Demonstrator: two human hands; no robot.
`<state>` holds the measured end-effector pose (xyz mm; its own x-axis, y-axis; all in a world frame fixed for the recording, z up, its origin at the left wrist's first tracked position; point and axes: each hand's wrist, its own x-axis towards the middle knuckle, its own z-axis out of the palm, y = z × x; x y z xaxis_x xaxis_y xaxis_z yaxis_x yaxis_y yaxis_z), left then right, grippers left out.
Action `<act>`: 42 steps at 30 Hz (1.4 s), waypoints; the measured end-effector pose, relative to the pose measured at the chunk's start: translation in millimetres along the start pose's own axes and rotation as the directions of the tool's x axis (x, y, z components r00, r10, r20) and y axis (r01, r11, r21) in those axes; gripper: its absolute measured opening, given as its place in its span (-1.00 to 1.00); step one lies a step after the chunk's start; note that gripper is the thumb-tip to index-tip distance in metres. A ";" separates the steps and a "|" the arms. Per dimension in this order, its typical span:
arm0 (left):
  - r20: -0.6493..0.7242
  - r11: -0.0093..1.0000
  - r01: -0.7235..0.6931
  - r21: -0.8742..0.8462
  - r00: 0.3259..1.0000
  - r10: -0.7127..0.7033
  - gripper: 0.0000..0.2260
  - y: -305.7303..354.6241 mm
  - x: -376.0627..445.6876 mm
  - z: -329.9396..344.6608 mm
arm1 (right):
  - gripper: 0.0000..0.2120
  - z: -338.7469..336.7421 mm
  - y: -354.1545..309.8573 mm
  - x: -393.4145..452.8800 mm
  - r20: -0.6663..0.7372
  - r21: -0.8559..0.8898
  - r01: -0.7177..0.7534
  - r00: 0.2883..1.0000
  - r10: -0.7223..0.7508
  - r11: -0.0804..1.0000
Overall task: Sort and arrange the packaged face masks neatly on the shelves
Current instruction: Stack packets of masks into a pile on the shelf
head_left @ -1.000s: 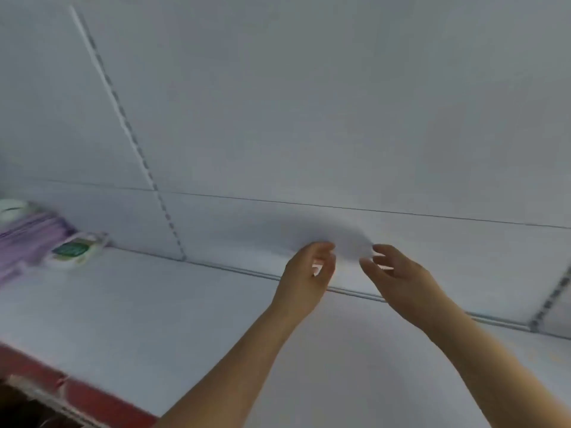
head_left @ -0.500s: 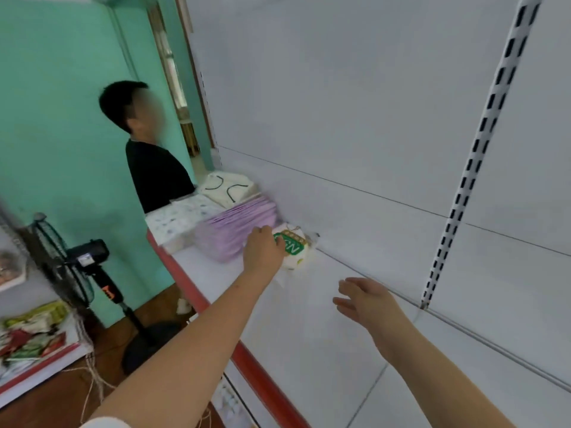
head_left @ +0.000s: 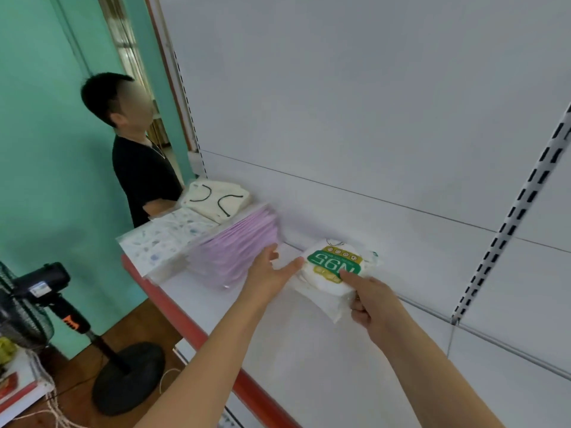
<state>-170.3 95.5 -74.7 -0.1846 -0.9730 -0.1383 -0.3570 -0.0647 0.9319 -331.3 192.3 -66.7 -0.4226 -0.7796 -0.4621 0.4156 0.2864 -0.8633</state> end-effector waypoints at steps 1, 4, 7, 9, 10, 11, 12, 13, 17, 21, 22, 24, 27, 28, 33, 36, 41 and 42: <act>-0.002 0.979 0.080 -0.186 0.997 -0.081 -0.25 2.4 -11.4 3.8 | -0.81 -1.6 -3.9 -7.8 -0.028 0.024 0.030 0.999 -0.029 0.999; 0.313 0.755 0.237 -0.612 0.949 -0.044 -0.47 12.6 -45.3 34.4 | -0.82 -7.7 -7.4 -40.1 -0.109 -0.048 0.162 0.980 -0.166 0.986; 0.349 0.747 0.183 -0.639 0.934 0.069 -0.68 40.7 -73.9 64.9 | -0.80 -37.0 -5.3 -76.4 -0.164 -0.129 0.305 0.932 -0.324 0.944; 0.385 0.825 0.084 -0.559 0.907 0.168 -0.73 65.0 -84.7 83.0 | -0.74 -79.5 -10.4 -97.1 -0.250 -0.115 0.346 0.897 -0.364 0.931; 0.441 0.863 0.047 -0.504 0.873 0.210 -0.75 78.6 -90.5 92.6 | -0.71 -106.4 -14.4 -107.1 -0.298 -0.059 0.360 0.884 -0.361 0.931; 0.518 0.899 0.025 -0.438 0.824 0.229 -0.76 91.6 -98.0 105.3 | -0.66 -136.4 -17.6 -118.4 -0.343 0.002 0.382 0.869 -0.358 0.924; 0.596 0.935 -0.010 -0.354 0.769 0.233 -0.76 103.0 -105.4 122.3 | -0.64 -167.6 -19.2 -132.2 -0.380 0.028 0.406 0.850 -0.366 0.914; 0.665 0.959 -0.060 -0.277 0.709 0.236 -0.77 115.0 -117.3 143.1 | -0.66 -199.7 -17.9 -147.1 -0.406 -0.006 0.415 0.830 -0.382 0.910; 0.810 0.938 -0.281 -0.204 0.490 0.322 -0.82 160.4 -193.3 258.1 | -0.92 -321.5 6.4 -224.0 -0.518 -0.205 0.332 0.761 -0.390 0.921; 0.955 0.923 -0.286 -0.259 0.069 0.290 -0.71 191.2 -311.5 382.0 | -0.92 -440.3 41.1 -314.3 -0.753 -0.071 0.381 0.585 -0.300 0.922; 0.968 0.916 -0.317 -0.247 -0.029 0.251 -0.71 194.2 -342.5 410.2 | -0.90 -467.8 50.4 -337.2 -0.802 -0.038 0.406 0.533 -0.270 0.913; 0.969 0.856 -0.454 -0.246 -0.107 0.222 -0.74 194.9 -400.8 465.8 | -0.89 -520.1 68.8 -379.1 -0.871 0.006 0.441 0.443 -0.212 0.897; 0.934 0.719 -0.609 -0.334 -0.111 0.340 -0.69 199.5 -481.0 538.0 | -0.95 -587.7 95.8 -426.5 -0.927 0.008 0.412 0.346 -0.148 0.911; 0.912 0.661 -0.649 -0.377 -0.135 0.388 -0.64 204.0 -505.6 557.9 | -0.93 -608.0 102.2 -438.7 -0.939 -0.007 0.394 0.313 -0.141 0.919; 0.834 0.405 -0.785 -0.469 -0.242 0.496 -0.34 224.6 -598.2 656.8 | -0.46 -699.5 112.6 -476.4 -0.977 -0.128 0.466 0.090 -0.191 0.875; 0.775 0.316 -0.803 -0.505 -0.261 0.576 -0.33 230.8 -637.9 703.4 | -0.39 -736.8 109.7 -484.9 -0.967 -0.229 0.377 0.015 -0.253 0.897; 0.608 -0.033 -0.817 -0.576 -0.455 0.651 -0.36 221.5 -656.0 763.3 | -0.49 -784.9 109.2 -470.8 -0.932 -0.326 0.105 0.130 -0.338 0.940; 0.575 -0.130 -0.808 -0.575 -0.512 0.638 -0.42 214.2 -653.0 777.0 | -0.48 -791.6 111.2 -467.4 -0.920 -0.348 0.041 0.176 -0.350 0.937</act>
<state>-837.7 889.0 -45.5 -0.6598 0.5844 0.4724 0.7220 0.6673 0.1829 -725.1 1029.4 -107.5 -0.9608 0.2752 0.0337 0.0917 0.4303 -0.8980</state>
